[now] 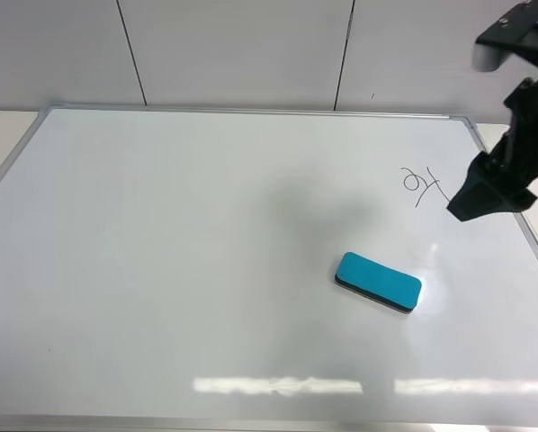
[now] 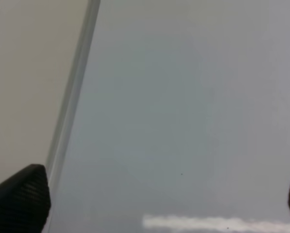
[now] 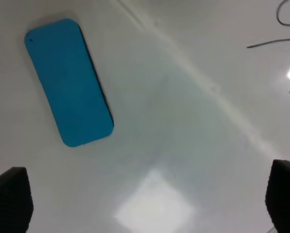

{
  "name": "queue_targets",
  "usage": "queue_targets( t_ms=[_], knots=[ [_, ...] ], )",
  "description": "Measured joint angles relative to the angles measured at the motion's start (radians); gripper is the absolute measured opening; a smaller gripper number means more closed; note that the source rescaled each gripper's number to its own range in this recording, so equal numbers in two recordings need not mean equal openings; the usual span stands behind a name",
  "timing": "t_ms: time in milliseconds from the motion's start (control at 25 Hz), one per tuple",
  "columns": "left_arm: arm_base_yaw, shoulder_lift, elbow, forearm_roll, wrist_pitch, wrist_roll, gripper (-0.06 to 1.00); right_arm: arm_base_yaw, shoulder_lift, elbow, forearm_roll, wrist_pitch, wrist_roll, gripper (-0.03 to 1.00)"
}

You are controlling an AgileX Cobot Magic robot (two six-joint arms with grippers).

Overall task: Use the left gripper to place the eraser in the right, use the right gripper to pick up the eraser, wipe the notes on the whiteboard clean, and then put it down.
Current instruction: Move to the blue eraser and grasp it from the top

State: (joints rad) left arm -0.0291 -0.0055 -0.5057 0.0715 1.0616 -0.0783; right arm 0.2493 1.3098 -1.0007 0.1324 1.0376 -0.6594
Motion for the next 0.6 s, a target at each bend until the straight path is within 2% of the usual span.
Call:
queue_targets(
  t_ms=[400, 600],
  knots=[
    [0.000, 0.000, 0.000, 0.000, 0.000, 0.000, 1.00, 0.066, 0.139, 0.000, 0.114, -0.114, -0.100, 0.91],
    [0.000, 0.000, 0.000, 0.000, 0.000, 0.000, 1.00, 0.105, 0.170, 0.000, 0.130, -0.121, -0.118, 0.91]
  ],
)
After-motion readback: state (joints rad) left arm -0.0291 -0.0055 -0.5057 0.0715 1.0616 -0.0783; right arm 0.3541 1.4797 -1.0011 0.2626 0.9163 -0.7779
